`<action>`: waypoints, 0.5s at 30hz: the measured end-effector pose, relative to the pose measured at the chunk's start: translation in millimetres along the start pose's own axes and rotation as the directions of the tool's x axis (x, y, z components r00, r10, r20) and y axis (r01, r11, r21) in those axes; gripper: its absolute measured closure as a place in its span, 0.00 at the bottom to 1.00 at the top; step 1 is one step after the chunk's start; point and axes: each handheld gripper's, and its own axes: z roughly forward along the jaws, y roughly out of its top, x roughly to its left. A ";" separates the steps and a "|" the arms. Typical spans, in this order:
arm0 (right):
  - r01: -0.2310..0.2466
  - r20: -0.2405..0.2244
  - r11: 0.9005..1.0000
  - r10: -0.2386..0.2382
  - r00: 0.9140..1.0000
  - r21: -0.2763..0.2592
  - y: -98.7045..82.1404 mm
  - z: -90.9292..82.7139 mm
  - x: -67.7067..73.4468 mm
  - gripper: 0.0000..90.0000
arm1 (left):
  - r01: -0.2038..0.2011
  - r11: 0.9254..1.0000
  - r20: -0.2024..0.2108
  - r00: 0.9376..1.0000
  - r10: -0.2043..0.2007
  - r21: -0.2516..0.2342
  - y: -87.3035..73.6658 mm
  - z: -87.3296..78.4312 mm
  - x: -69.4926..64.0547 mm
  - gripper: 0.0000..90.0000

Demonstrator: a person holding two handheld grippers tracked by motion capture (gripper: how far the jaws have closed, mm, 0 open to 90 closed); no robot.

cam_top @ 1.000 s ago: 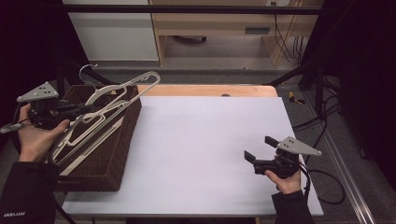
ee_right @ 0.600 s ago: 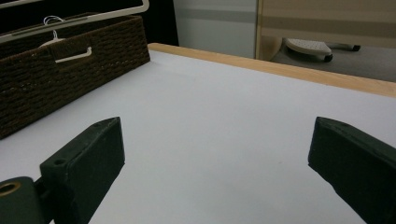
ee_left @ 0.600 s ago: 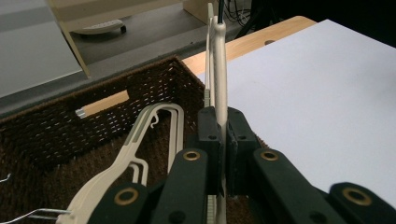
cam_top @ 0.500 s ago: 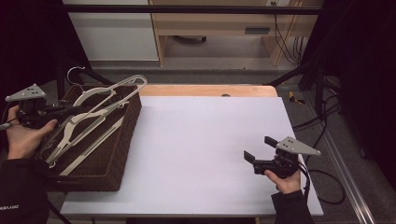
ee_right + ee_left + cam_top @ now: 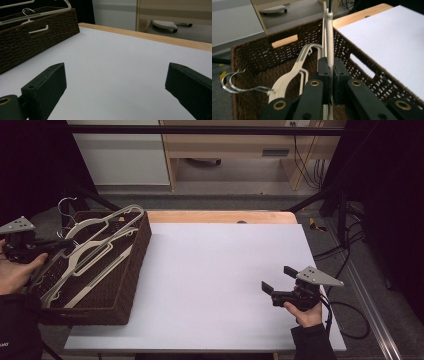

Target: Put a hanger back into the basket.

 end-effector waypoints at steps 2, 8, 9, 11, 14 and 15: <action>0.001 -0.001 1.000 -0.001 1.000 0.001 -0.2 0.7 0.2 0.04 | 0.008 1.000 -0.009 1.000 -0.008 0.011 -3.6 0.3 0.9 0.96; 0.001 -0.005 1.000 -0.001 1.000 0.005 -0.7 1.9 0.9 0.04 | 0.010 1.000 0.012 1.000 -0.011 0.024 -15.1 8.8 1.6 0.96; 0.004 -0.006 1.000 -0.004 1.000 0.006 -0.8 1.9 0.8 0.04 | 0.008 1.000 0.019 1.000 -0.008 0.030 -16.1 11.6 0.4 0.96; 0.004 -0.006 1.000 -0.004 1.000 0.007 -0.8 2.1 0.8 0.04 | 0.006 0.999 0.024 1.000 -0.007 0.039 -18.0 17.1 -2.3 0.96; 0.000 -0.006 1.000 0.000 1.000 0.006 -0.8 1.8 1.1 0.04 | 0.014 0.999 0.027 1.000 -0.015 0.038 -21.9 18.3 -3.6 0.96; 0.000 -0.006 1.000 0.000 1.000 0.005 -0.7 1.6 0.9 0.04 | 0.019 0.999 0.029 0.999 -0.020 0.037 -24.2 18.8 -4.3 0.96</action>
